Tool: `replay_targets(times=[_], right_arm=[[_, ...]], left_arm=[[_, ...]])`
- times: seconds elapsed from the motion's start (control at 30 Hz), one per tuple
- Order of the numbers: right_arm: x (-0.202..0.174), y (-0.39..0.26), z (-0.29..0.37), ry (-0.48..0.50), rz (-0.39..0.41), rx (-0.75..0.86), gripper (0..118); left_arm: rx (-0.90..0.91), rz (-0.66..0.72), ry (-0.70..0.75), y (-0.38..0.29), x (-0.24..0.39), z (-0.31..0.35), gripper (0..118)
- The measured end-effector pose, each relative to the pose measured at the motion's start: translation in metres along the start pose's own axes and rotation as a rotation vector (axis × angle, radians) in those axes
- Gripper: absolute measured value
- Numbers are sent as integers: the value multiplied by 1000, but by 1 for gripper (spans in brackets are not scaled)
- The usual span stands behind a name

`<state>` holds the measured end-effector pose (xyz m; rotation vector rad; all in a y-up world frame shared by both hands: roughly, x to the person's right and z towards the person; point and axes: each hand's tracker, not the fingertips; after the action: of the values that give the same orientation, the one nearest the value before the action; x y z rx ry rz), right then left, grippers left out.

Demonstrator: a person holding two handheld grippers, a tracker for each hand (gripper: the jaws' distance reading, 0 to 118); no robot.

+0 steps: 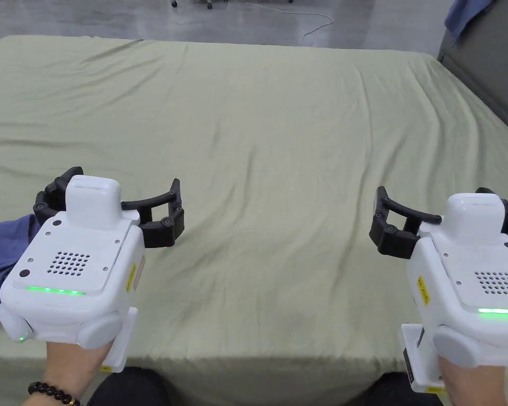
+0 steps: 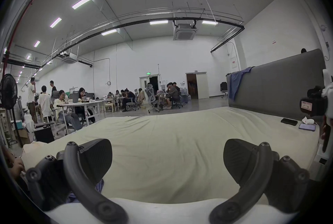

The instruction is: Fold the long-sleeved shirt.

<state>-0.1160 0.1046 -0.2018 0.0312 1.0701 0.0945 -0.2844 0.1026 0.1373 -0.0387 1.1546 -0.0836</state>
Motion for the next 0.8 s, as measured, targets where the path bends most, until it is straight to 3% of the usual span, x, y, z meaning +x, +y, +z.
replay_targets(times=[0.8], right_arm=[[-2,0,-1,11,-10,-18,118]], left_arm=[[-15,-2,-2,1,0,2,118]])
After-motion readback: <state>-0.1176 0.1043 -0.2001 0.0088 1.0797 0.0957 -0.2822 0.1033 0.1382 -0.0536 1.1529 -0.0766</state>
